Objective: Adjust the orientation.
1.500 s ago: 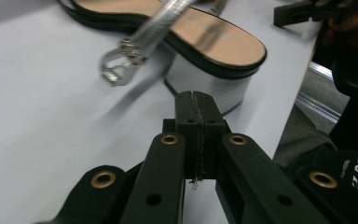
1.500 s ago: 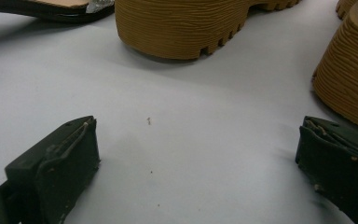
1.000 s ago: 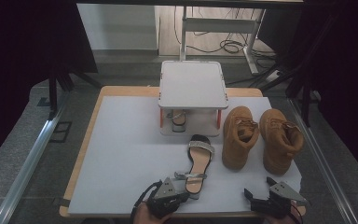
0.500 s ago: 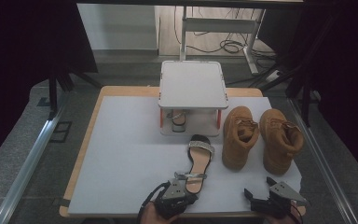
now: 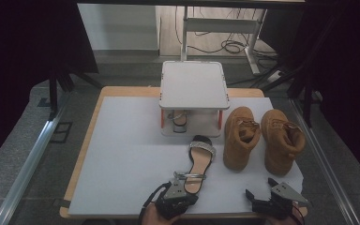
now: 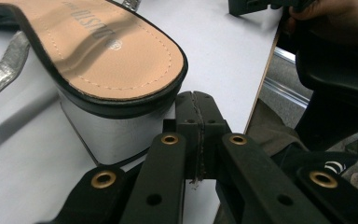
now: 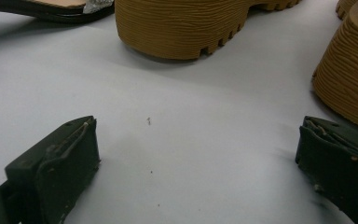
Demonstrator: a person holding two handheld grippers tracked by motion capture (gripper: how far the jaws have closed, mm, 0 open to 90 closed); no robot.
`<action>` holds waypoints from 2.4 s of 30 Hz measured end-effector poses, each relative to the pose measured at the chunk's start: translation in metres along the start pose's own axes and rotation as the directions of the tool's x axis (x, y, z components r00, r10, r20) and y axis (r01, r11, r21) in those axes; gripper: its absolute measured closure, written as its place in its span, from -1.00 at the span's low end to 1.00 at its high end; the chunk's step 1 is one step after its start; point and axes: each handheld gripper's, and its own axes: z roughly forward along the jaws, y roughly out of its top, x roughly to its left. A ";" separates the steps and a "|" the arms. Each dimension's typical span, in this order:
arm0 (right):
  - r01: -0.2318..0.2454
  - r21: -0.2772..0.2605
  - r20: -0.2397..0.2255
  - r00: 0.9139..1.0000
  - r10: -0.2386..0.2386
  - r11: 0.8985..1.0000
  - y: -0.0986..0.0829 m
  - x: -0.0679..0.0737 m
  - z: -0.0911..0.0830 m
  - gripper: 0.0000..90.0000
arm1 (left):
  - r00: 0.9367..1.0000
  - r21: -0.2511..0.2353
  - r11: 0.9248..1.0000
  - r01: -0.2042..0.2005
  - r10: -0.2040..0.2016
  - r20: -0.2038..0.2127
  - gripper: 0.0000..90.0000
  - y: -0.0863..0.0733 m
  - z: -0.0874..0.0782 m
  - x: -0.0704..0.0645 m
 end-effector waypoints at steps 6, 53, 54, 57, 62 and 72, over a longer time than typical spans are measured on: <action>0.000 0.000 0.000 1.000 0.000 1.000 0.000 0.000 0.000 -1.00 | 0.999 0.006 1.000 0.021 -0.020 -0.045 1.00 -0.005 -0.013 0.007; 0.000 0.000 0.000 1.000 0.000 1.000 0.000 0.000 0.000 -1.00 | 0.967 0.046 0.997 0.068 -0.054 -0.248 -0.16 -0.008 -0.046 0.062; 0.000 0.000 0.000 1.000 0.000 1.000 0.000 0.000 0.000 -1.00 | 0.967 0.046 0.997 0.068 -0.054 -0.248 -0.21 -0.008 -0.046 0.062; 0.000 0.000 0.000 1.000 0.000 1.000 0.000 0.000 0.000 -1.00 | 0.967 0.054 0.996 0.071 -0.055 -0.248 -0.27 -0.005 -0.042 0.066; 0.000 0.000 0.000 1.000 0.000 1.000 0.000 0.000 0.000 -1.00 | 0.967 0.053 0.996 0.077 -0.062 -0.248 -0.48 -0.003 -0.037 0.071; -0.001 0.000 0.000 1.000 0.001 1.000 0.000 0.000 0.000 -1.00 | 0.974 0.072 0.995 0.070 -0.053 -0.219 -0.47 0.008 -0.025 0.076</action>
